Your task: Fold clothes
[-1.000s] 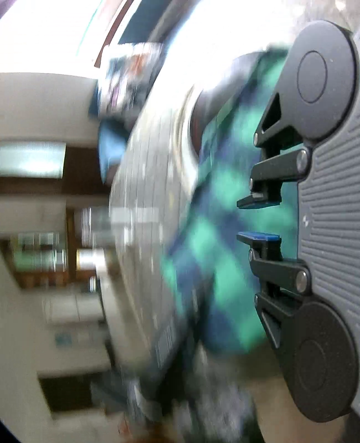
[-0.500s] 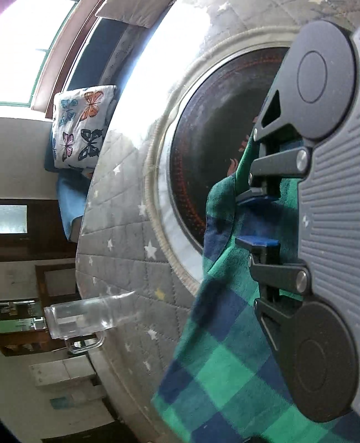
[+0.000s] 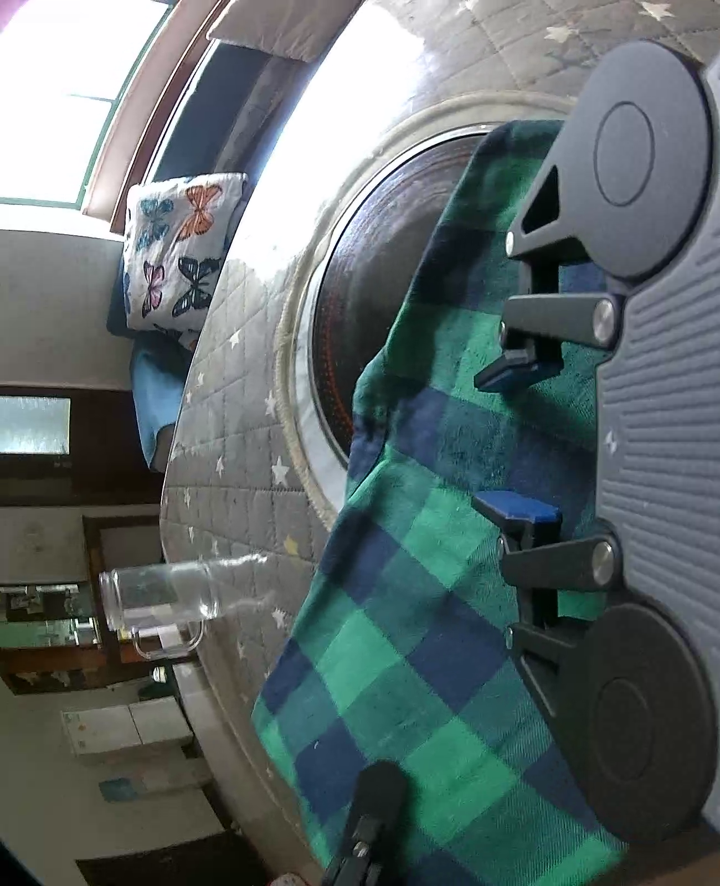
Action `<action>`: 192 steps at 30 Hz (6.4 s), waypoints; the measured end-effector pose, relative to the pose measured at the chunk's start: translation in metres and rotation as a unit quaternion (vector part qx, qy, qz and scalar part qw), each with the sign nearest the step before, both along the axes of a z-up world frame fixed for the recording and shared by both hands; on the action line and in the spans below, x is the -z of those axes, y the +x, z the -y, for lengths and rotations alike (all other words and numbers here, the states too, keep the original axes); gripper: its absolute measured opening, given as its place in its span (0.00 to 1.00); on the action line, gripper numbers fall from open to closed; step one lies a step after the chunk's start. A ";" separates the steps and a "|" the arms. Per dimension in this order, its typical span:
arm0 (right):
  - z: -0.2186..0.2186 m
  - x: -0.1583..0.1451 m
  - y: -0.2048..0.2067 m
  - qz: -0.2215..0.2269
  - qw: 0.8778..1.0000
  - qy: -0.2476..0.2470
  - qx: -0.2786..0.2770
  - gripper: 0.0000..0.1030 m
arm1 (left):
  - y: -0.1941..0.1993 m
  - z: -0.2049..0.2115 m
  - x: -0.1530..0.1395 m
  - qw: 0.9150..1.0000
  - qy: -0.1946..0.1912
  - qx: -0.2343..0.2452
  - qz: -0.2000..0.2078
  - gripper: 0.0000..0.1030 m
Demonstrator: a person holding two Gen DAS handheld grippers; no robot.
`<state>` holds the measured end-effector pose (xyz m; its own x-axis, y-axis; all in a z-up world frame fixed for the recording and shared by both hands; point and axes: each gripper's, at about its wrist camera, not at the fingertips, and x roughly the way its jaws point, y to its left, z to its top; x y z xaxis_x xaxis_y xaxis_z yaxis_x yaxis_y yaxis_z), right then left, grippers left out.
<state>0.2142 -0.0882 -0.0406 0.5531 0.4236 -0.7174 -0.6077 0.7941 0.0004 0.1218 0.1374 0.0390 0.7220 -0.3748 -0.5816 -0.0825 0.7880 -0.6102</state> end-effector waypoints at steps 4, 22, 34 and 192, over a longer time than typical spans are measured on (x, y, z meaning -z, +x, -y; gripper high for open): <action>0.001 0.004 0.001 0.001 1.000 0.010 0.015 0.44 | 0.001 0.001 -0.003 1.000 -0.001 -0.002 -0.001 0.13; 0.045 -0.001 -0.096 0.015 0.999 -0.005 -0.034 0.57 | 0.016 0.048 -0.048 1.000 0.012 0.016 0.017 0.13; 0.098 -0.002 -0.116 0.024 0.998 0.047 -0.028 0.65 | 0.058 0.156 -0.064 0.995 0.073 0.071 0.004 0.13; 0.214 -0.013 -0.018 -0.050 0.981 0.162 0.093 0.50 | 0.032 0.172 0.010 0.965 0.231 0.114 0.042 1.00</action>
